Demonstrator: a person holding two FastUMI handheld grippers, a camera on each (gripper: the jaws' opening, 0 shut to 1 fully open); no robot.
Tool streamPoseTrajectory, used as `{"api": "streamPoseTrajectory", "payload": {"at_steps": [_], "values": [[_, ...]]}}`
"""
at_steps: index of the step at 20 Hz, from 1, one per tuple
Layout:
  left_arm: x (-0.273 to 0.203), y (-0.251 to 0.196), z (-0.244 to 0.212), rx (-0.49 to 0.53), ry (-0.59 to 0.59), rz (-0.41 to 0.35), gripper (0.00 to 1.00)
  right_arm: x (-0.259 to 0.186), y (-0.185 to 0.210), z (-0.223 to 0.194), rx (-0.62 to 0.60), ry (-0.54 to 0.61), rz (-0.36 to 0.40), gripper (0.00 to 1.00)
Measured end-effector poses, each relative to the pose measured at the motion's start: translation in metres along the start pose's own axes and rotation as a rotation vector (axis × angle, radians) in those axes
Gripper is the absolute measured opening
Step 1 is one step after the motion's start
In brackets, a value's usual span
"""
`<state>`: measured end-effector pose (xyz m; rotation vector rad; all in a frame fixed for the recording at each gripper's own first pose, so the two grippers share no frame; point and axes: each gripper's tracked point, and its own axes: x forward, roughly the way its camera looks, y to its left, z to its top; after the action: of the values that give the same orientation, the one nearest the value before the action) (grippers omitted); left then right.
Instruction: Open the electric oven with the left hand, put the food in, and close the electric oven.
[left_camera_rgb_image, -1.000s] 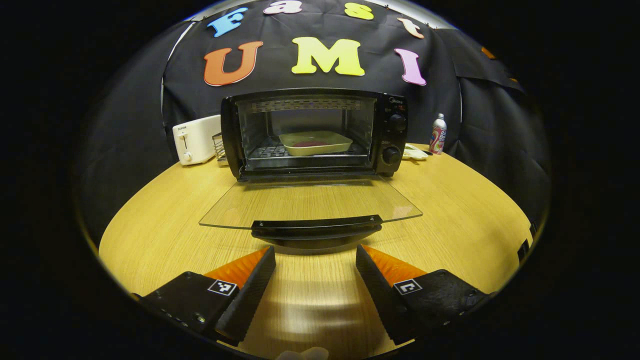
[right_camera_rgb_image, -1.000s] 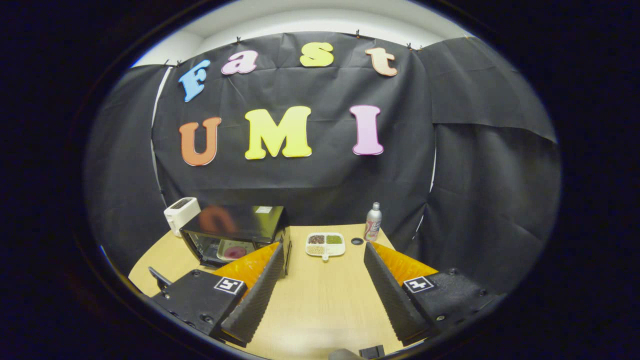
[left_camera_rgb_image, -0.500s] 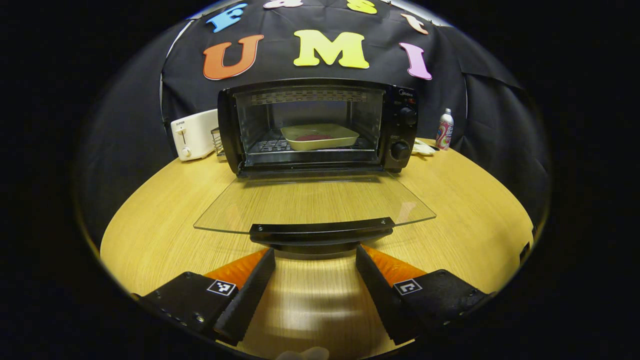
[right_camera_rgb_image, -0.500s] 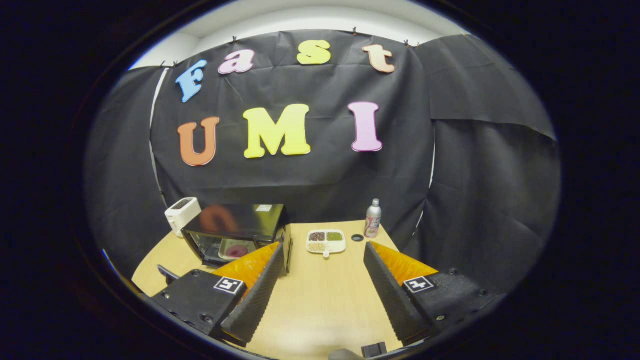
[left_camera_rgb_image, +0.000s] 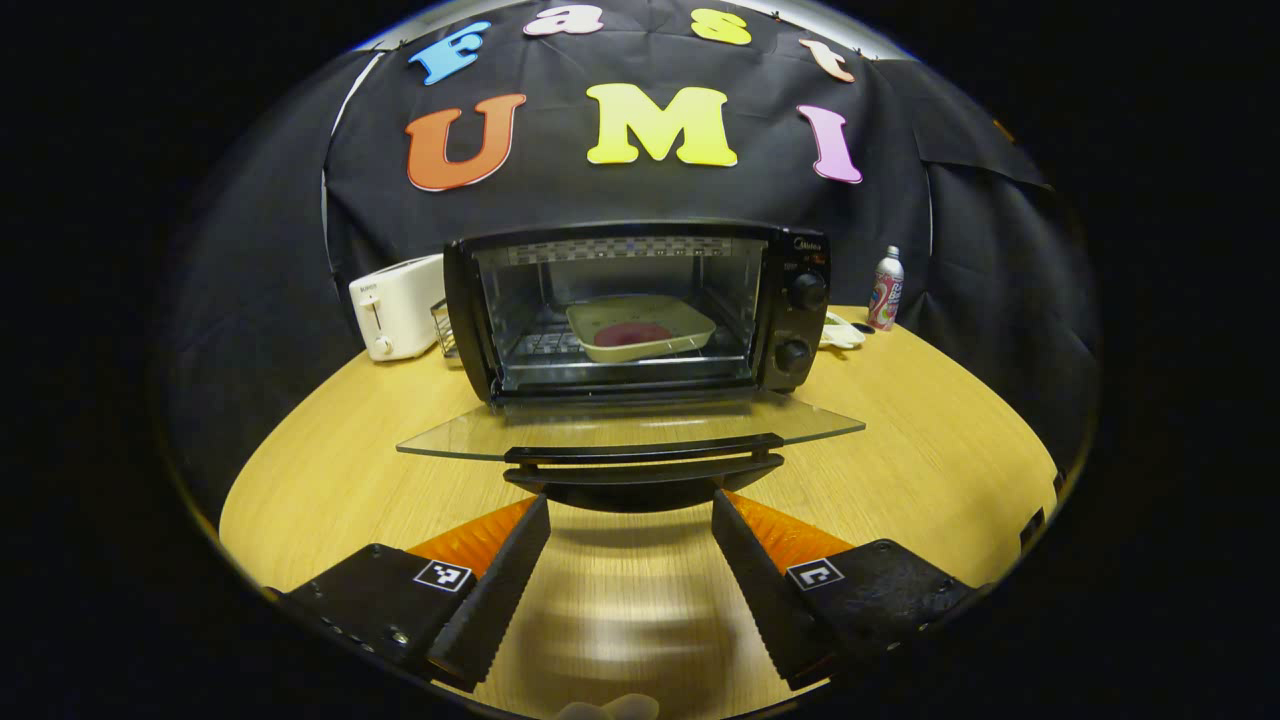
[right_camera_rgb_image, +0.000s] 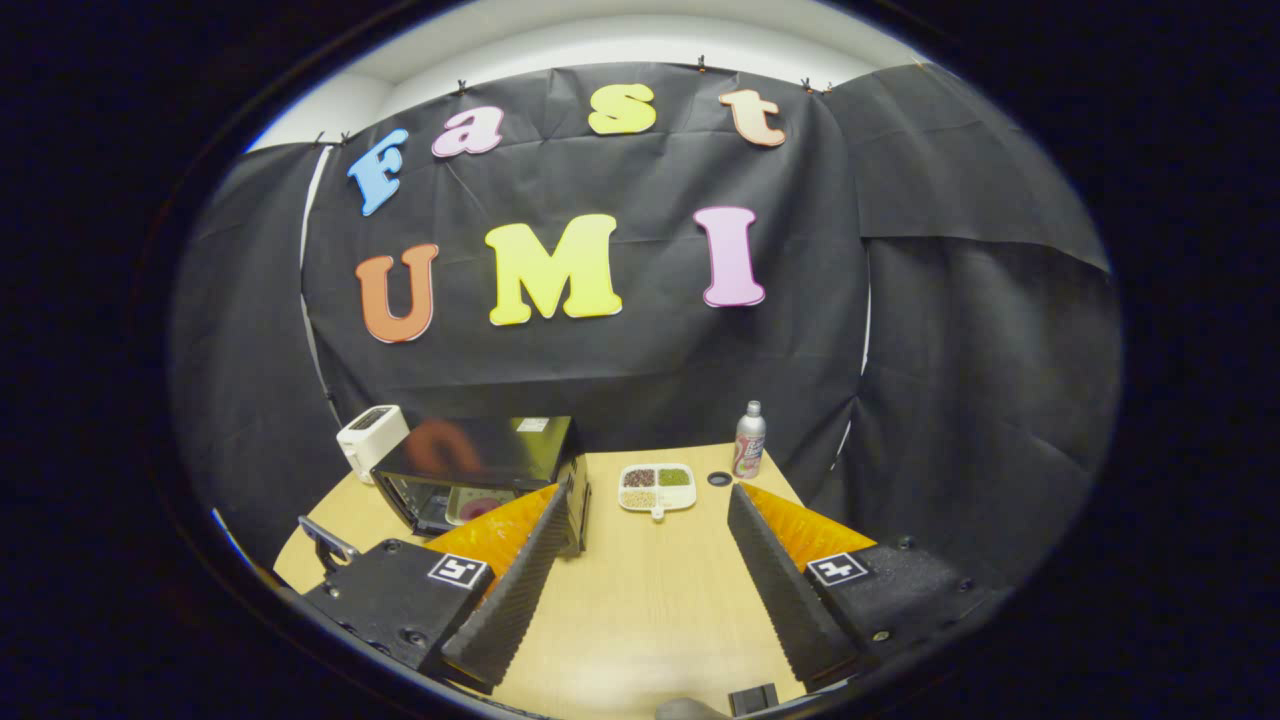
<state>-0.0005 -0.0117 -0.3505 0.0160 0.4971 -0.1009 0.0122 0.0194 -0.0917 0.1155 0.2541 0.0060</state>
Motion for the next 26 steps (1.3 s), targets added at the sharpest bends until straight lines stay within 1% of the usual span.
{"api": "streamPoseTrajectory", "payload": {"at_steps": [1, 2, 6, 7, 8, 9, 10, 11, 12, 13, 14, 15, 16, 17, 19, 22, 26], "values": [[0.002, -0.002, 0.008, 0.006, -0.01, -0.011, 0.98, 0.001, -0.001, 0.0, 0.004, -0.001, 0.0, 0.96], [0.004, 0.0, 0.011, 0.013, -0.005, -0.01, 0.98, 0.0, -0.002, 0.002, 0.009, -0.002, -0.001, 1.0], [0.013, 0.005, 0.05, 0.01, -0.055, -0.002, 0.97, 0.0, -0.004, 0.01, 0.022, -0.016, -0.004, 1.0], [0.017, 0.005, 0.061, 0.02, -0.071, -0.005, 0.97, 0.0, -0.005, 0.011, 0.024, -0.019, -0.006, 0.96], [0.021, 0.006, 0.066, 0.025, -0.073, -0.003, 0.97, 0.0, -0.006, 0.015, 0.028, -0.025, -0.008, 0.96], [0.026, 0.006, 0.073, 0.028, -0.082, -0.009, 0.98, 0.0, -0.008, 0.017, 0.035, -0.031, -0.012, 1.0], [0.029, 0.007, 0.079, 0.033, -0.086, -0.006, 0.98, 0.0, -0.009, 0.019, 0.042, -0.035, -0.014, 0.96], [0.032, 0.008, 0.086, 0.035, -0.098, -0.007, 0.98, 0.0, -0.01, 0.02, 0.047, -0.038, -0.017, 0.96], [0.036, 0.008, 0.094, 0.036, -0.108, -0.008, 0.98, 0.001, -0.011, 0.022, 0.05, -0.039, -0.02, 1.0], [0.042, 0.008, 0.104, 0.039, -0.125, -0.01, 0.98, 0.002, -0.013, 0.021, 0.051, -0.041, -0.025, 1.0], [0.048, 0.008, 0.111, 0.048, -0.13, -0.011, 0.98, 0.003, -0.013, 0.022, 0.054, -0.041, -0.028, 0.96], [0.055, 0.009, 0.12, 0.056, -0.139, -0.01, 0.98, 0.003, -0.013, 0.021, 0.057, -0.039, -0.028, 1.0], [0.059, 0.009, 0.125, 0.055, -0.141, -0.012, 0.98, 0.003, -0.012, 0.022, 0.057, -0.038, -0.028, 0.96], [0.06, 0.008, 0.13, 0.05, -0.149, -0.014, 0.98, 0.003, -0.012, 0.021, 0.053, -0.037, -0.029, 1.0], [0.061, 0.005, 0.134, 0.046, -0.16, -0.019, 0.98, 0.002, -0.01, 0.024, 0.046, -0.043, -0.026, 1.0], [0.059, 0.0, 0.129, 0.044, -0.14, -0.023, 0.98, 0.001, -0.009, 0.027, 0.035, -0.05, -0.022, 1.0], [0.039, -0.002, 0.141, 0.026, -0.169, -0.024, 0.98, -0.002, -0.005, 0.031, 0.024, -0.064, -0.01, 1.0]]}}
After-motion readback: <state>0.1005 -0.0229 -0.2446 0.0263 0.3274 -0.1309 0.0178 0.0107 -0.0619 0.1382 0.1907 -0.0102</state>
